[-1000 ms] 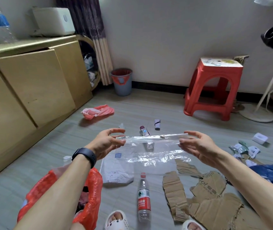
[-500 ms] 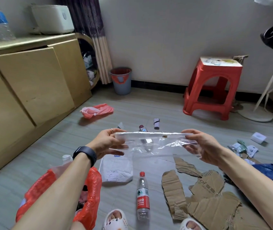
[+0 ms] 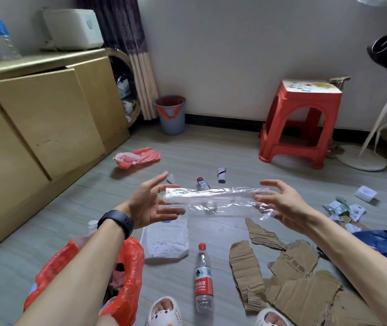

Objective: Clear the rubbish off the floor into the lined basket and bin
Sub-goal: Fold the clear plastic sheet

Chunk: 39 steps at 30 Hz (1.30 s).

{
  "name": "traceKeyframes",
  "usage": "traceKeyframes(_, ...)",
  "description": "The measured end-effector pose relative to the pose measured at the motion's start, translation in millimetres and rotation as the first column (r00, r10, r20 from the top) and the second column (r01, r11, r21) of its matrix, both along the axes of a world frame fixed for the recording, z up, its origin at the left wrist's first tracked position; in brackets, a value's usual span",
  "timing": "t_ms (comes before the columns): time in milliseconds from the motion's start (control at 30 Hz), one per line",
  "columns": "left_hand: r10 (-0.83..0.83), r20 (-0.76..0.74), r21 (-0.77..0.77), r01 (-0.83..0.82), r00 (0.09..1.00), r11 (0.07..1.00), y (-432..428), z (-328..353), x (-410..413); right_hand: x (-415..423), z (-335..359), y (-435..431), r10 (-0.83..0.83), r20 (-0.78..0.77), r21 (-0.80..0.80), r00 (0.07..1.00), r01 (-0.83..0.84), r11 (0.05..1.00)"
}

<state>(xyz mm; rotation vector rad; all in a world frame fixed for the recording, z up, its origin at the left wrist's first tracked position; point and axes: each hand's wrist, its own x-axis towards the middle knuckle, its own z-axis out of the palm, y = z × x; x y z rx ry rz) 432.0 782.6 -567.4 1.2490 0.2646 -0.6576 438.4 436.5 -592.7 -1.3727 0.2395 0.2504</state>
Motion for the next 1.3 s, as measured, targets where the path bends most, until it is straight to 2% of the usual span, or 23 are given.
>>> traceKeyframes(133,0.081,0.111,0.133,-0.095,0.990,0.987,-10,-12,3,0,4,4,0.005,-0.014,0.031,1.000,-0.004,1.000)
traceKeyframes(267,0.215,0.150,0.076,-0.228,0.965,0.971,-3,-14,7,-2,10,12,0.112,-0.082,0.064,0.990,-0.107,0.992)
traceKeyframes(367,0.234,0.134,0.060,-0.244,0.963,0.968,6,-13,5,-4,16,23,0.112,-0.112,0.137,0.987,-0.097,0.986)
traceKeyframes(500,0.253,0.136,-0.019,-0.253,0.958,0.967,33,0,-8,0,22,58,0.030,0.063,-0.022,0.998,-0.029,0.999)
traceKeyframes(600,0.305,0.104,-0.090,-0.297,0.947,0.951,68,2,-25,4,25,96,0.048,0.153,-0.082,0.987,-0.036,0.996)
traceKeyframes(700,0.410,0.153,0.041,-0.420,0.899,0.907,108,-9,-48,6,26,138,0.167,0.214,-0.170,0.962,-0.132,0.977)
traceKeyframes(767,0.434,0.195,0.181,-0.467,0.880,0.866,137,-24,-65,4,25,171,0.269,0.264,-0.268,0.926,-0.197,0.943)
traceKeyframes(833,0.410,0.276,0.422,-0.493,0.869,0.761,166,-46,-82,2,22,205,0.356,0.343,-0.421,0.869,-0.197,0.885)
traceKeyframes(867,0.386,0.338,0.564,-0.513,0.859,0.647,180,-59,-90,0,21,221,0.415,0.381,-0.522,0.826,-0.178,0.834)
traceKeyframes(933,0.253,0.437,0.798,-0.502,0.863,0.334,205,-87,-103,-4,16,254,0.563,0.394,-0.712,0.726,-0.146,0.686)
traceKeyframes(967,0.142,0.441,0.862,-0.463,0.886,0.209,208,-96,-106,-7,13,264,0.633,0.370,-0.793,0.680,-0.124,0.597)
traceKeyframes(1000,0.047,0.421,0.897,-0.423,0.906,0.128,213,-106,-106,-8,6,280,0.697,0.341,-0.858,0.631,-0.095,0.505)
traceKeyframes(1067,-0.116,0.355,0.935,-0.354,0.928,0.029,215,-118,-97,-10,-7,302,0.797,0.311,-0.933,0.518,0.008,0.359)
traceKeyframes(1133,-0.261,0.279,0.948,-0.308,0.924,-0.075,216,-129,-78,-6,-24,324,0.860,0.283,-0.956,0.424,0.056,0.287)
traceKeyframes(1200,-0.362,0.227,0.949,-0.289,0.904,-0.125,217,-139,-59,-1,-32,339,0.884,0.262,-0.963,0.387,0.052,0.263)
traceKeyframes(1300,-0.504,0.143,0.947,-0.266,0.852,-0.181,221,-153,-39,7,-43,358,0.908,0.270,-0.960,0.321,0.017,0.279)
